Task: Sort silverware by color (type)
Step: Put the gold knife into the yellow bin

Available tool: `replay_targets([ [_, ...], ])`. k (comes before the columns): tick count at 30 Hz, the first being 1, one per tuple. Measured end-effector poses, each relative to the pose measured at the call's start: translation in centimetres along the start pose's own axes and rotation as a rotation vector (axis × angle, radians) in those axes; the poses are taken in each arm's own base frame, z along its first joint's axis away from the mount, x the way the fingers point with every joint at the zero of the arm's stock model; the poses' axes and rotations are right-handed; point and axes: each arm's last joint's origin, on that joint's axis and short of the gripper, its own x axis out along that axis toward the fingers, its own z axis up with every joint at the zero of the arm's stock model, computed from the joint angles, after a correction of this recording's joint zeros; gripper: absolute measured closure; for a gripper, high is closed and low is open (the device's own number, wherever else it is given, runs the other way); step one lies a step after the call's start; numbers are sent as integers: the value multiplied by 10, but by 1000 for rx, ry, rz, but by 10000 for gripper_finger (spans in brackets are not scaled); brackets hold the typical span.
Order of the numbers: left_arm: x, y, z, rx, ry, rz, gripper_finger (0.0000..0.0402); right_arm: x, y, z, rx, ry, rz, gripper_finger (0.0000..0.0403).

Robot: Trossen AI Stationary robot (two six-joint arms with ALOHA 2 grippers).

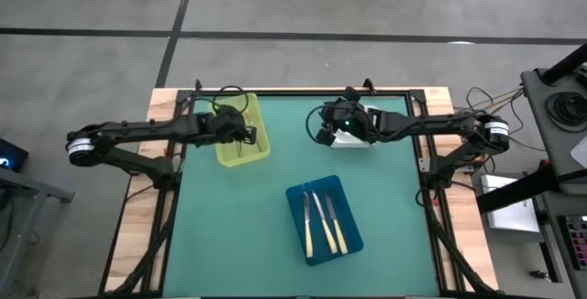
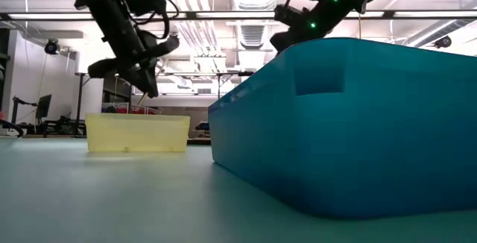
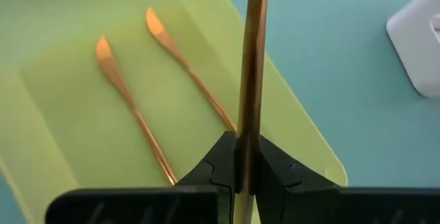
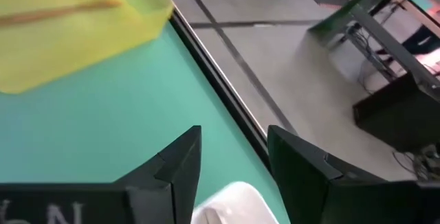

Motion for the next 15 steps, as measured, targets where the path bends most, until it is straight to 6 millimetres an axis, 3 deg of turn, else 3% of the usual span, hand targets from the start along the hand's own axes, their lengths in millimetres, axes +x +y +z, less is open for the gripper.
replay_targets([
  [15, 32, -12, 2, -121, 76, 64, 391, 9, -21, -20, -8, 147, -43, 260],
])
